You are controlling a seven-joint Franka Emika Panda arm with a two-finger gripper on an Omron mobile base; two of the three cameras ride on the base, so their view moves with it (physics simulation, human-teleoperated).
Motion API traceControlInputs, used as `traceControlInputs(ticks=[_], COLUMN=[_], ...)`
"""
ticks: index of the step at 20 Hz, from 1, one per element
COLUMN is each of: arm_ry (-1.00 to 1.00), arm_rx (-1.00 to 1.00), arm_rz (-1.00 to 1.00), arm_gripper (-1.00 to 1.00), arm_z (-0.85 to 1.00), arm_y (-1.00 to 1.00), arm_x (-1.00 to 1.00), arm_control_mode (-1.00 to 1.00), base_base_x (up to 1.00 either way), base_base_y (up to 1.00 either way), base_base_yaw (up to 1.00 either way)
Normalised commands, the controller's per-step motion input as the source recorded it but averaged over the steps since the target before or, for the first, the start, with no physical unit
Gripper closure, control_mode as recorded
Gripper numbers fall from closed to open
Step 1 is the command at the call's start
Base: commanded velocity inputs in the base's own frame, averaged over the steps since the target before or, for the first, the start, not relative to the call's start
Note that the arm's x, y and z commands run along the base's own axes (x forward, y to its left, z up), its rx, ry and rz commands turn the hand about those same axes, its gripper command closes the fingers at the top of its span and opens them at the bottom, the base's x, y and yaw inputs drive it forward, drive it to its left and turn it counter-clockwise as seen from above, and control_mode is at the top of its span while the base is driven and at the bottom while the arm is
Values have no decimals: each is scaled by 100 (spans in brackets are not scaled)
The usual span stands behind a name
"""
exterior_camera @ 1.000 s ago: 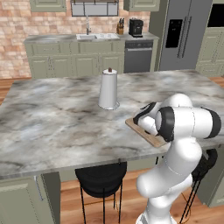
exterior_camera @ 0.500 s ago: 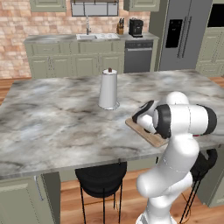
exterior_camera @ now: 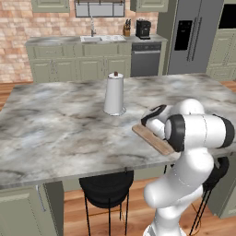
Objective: Place the avocado, onion, tomato, and bell pepper on the cutting board.
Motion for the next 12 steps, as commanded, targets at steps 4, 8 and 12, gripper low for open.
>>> traceControlInputs(ticks=[4,8,12], arm_ry=[-13,-9,-2], arm_rx=[0,0,0], arm_rz=[0,0,0], arm_gripper=[-100,-100,-100], arm_z=[16,10,1], arm_y=[0,0,0], arm_x=[-15,-5,0], arm_control_mode=[-100,-100,-100], base_base_x=[0,0,0], base_base_y=[0,0,0], base_base_yaw=[0,0,0])
